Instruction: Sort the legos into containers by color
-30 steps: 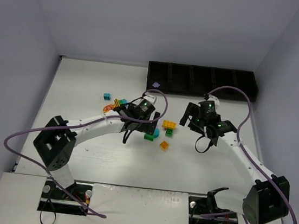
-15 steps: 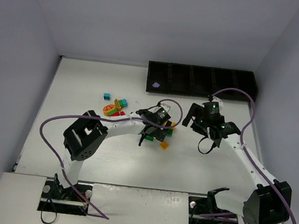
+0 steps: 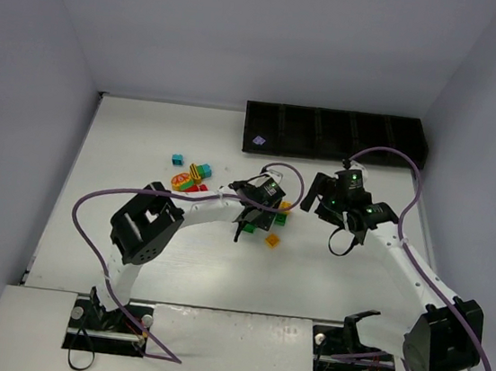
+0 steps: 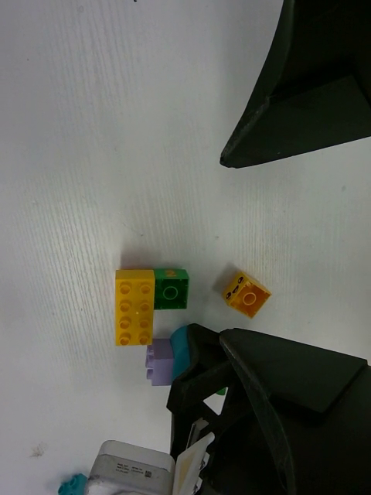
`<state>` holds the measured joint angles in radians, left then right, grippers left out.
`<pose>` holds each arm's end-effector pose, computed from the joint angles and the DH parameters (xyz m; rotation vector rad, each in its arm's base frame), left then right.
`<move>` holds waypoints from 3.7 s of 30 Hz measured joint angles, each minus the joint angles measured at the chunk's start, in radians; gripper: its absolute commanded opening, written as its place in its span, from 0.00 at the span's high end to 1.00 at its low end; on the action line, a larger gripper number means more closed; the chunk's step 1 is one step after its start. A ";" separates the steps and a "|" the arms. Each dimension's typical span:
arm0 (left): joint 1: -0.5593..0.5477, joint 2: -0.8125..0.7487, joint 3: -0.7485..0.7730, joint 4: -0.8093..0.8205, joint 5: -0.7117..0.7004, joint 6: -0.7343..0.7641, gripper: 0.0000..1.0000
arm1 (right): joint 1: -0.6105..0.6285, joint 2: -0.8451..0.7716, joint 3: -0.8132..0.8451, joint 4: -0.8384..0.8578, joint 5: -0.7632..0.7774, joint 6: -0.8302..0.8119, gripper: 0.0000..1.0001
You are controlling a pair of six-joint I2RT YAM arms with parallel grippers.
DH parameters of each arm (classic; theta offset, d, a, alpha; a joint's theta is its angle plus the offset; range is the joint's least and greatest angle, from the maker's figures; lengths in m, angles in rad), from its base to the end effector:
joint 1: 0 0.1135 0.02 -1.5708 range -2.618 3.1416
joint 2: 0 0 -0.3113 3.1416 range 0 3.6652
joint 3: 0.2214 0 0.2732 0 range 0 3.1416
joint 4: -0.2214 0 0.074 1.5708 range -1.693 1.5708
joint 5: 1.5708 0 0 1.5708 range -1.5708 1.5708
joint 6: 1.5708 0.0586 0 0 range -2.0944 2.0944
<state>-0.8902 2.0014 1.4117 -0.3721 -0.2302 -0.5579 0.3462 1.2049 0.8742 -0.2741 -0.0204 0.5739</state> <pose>0.3123 -0.3645 0.1905 0.3266 2.5015 -0.3065 0.2717 0.0993 0.2990 0.2413 2.2146 0.5391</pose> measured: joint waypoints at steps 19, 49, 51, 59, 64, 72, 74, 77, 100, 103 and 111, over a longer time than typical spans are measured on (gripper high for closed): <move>0.000 -0.670 -0.462 0.379 0.082 0.431 0.79 | 0.000 0.047 0.247 -0.017 -0.394 -0.152 0.47; 0.002 -0.929 -0.542 0.325 0.308 0.663 0.85 | 0.160 0.289 0.452 -0.010 -0.785 -0.156 0.38; 0.002 -0.929 -0.542 0.326 0.304 0.663 0.85 | 0.162 0.292 0.452 -0.007 -0.799 -0.156 0.38; 0.002 -0.929 -0.542 0.333 0.291 0.663 0.86 | 0.173 0.310 0.452 -0.005 -0.833 -0.156 0.43; 0.002 -0.929 -0.542 0.334 0.283 0.663 0.86 | 0.173 0.321 0.452 -0.002 -0.841 -0.156 0.57; 0.002 -0.928 -0.542 0.333 0.280 0.663 0.87 | 0.173 0.325 0.452 0.012 -0.871 -0.156 0.78; 0.002 -0.928 -0.542 0.334 0.278 0.663 0.91 | 0.173 0.327 0.451 0.016 -0.875 -0.158 0.91; 0.002 -0.925 -0.542 0.334 0.277 0.663 0.97 | 0.174 0.329 0.450 0.019 -0.878 -0.159 1.00; 0.012 -0.994 -0.656 0.329 0.263 0.597 1.00 | 0.004 0.373 0.523 0.001 -0.801 -0.230 1.00; 0.018 -1.008 -0.656 0.323 0.232 0.590 1.00 | 0.011 0.483 0.663 0.012 -0.664 -0.247 1.00; 0.040 -1.075 -0.659 0.294 0.180 0.518 1.00 | 0.008 0.895 1.021 0.097 -0.277 -0.259 1.00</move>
<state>-0.8505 0.9260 0.7525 -0.0784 -0.0502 -0.0402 0.3546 2.0998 1.8954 -0.1776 -0.2970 0.3145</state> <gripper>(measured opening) 0.573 0.314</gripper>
